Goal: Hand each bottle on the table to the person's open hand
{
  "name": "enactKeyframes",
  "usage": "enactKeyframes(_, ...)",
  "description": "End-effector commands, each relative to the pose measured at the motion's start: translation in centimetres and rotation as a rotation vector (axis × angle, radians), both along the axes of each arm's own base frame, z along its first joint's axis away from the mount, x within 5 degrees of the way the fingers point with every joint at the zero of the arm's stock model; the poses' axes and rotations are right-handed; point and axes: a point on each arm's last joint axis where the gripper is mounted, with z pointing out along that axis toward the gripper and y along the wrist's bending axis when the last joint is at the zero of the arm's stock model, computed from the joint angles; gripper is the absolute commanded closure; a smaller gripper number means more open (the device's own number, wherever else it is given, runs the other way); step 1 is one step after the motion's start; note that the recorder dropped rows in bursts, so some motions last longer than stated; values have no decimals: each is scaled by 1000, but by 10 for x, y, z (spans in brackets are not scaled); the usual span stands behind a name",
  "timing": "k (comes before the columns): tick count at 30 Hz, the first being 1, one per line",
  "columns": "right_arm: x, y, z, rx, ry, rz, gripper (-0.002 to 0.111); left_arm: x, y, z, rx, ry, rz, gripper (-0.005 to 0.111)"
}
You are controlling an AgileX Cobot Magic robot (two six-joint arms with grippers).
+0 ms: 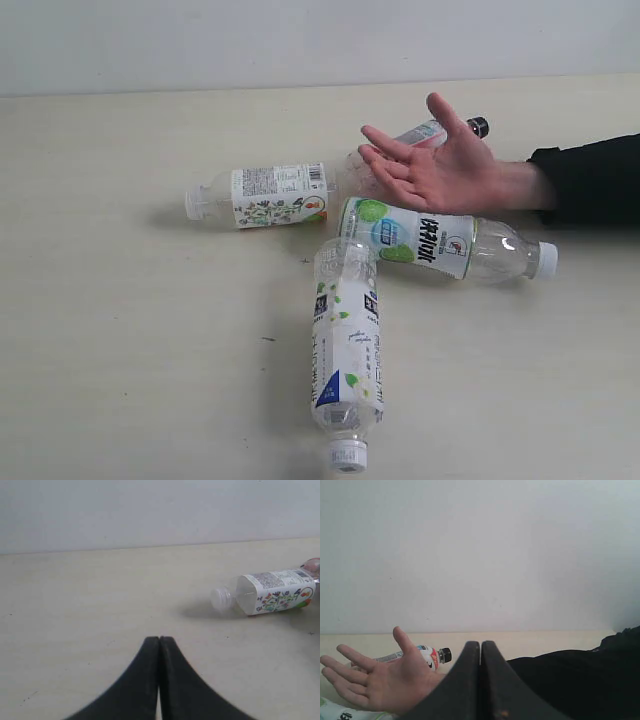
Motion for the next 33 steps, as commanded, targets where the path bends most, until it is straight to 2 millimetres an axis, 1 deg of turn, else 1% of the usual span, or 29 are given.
enactKeyframes(1,0,0,-1,-8,-2,-6,107,0,0,-1,-6,-3,-5,104)
enactKeyframes(18,0,0,0,-5,-13,-6,107,0,0,-1,-6,-3,-5,104)
enactKeyframes(19,0,0,2,56,-30,-1,107,0,0,-1,-6,-3,-5,104)
enactKeyframes(23,-1,-1,8,497,-99,31,107,0,0,-1,-6,-3,-5,104)
enactKeyframes(25,-2,-3,12,622,-146,40,107,0,0,-1,-6,-3,-5,104)
enactKeyframes(26,-2,-4,14,660,-174,42,107,0,0,-1,-6,-3,-5,104)
enactKeyframes(29,-4,-6,19,670,-238,44,107,0,0,-1,-6,-3,-5,104)
enactKeyframes(31,-4,-6,19,678,-242,45,107,0,0,-1,-6,-3,-5,104)
enactKeyframes(33,-6,-10,25,816,-322,45,107,0,0,-1,-6,-3,-5,104)
